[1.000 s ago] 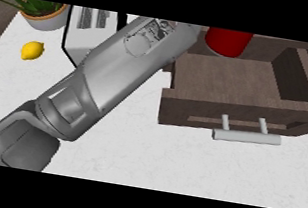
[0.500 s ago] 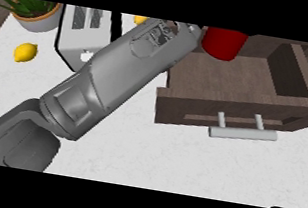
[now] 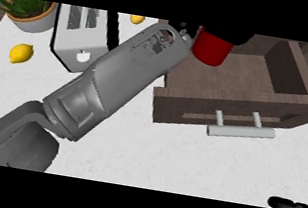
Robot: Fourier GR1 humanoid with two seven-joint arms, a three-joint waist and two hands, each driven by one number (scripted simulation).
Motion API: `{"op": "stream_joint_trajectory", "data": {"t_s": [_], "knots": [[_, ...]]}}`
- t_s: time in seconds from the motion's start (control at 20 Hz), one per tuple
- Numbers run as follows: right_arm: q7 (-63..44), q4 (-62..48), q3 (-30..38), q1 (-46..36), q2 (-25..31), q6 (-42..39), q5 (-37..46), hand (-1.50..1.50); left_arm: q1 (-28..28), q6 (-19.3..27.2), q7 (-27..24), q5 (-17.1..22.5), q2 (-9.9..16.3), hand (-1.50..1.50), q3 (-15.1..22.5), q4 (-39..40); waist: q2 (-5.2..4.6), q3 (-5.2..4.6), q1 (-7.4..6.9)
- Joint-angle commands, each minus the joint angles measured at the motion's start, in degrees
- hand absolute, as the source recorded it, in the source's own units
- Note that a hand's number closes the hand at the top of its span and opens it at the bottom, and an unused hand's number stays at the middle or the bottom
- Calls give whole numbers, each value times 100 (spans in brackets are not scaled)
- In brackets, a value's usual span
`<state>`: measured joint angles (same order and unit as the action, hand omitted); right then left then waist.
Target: Pick up the can, place it into the drawer and close the drawer
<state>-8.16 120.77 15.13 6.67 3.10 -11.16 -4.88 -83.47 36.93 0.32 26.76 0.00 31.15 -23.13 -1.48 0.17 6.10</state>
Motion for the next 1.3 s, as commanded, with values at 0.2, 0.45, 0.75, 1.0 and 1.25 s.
{"op": "stream_joint_trajectory", "data": {"t_s": [0.2, 0.45, 0.75, 1.0, 1.25], "knots": [[257, -84, -157, 40, -106, -18, 164, -150, 127, 289, -273, 163, 0, -150, 362, 210, -31, 2, 123], [-3, -166, -128, -334, 1, 89, 147, -150, 46, 574, -165, 329, 0, -150, 449, 236, -57, 1, 164], [66, 93, -176, 6, -26, -60, 80, -150, 339, 777, -426, 514, 0, -150, 557, 186, -29, -4, 143], [15, 501, -244, -167, 174, 43, 549, -150, 312, 811, -615, 727, 0, -150, 442, 217, -47, -13, 140], [557, 588, -440, -68, 400, 6, 1474, -150, 199, 900, -361, 987, 0, -150, 493, 27, -15, -7, 95]]}}
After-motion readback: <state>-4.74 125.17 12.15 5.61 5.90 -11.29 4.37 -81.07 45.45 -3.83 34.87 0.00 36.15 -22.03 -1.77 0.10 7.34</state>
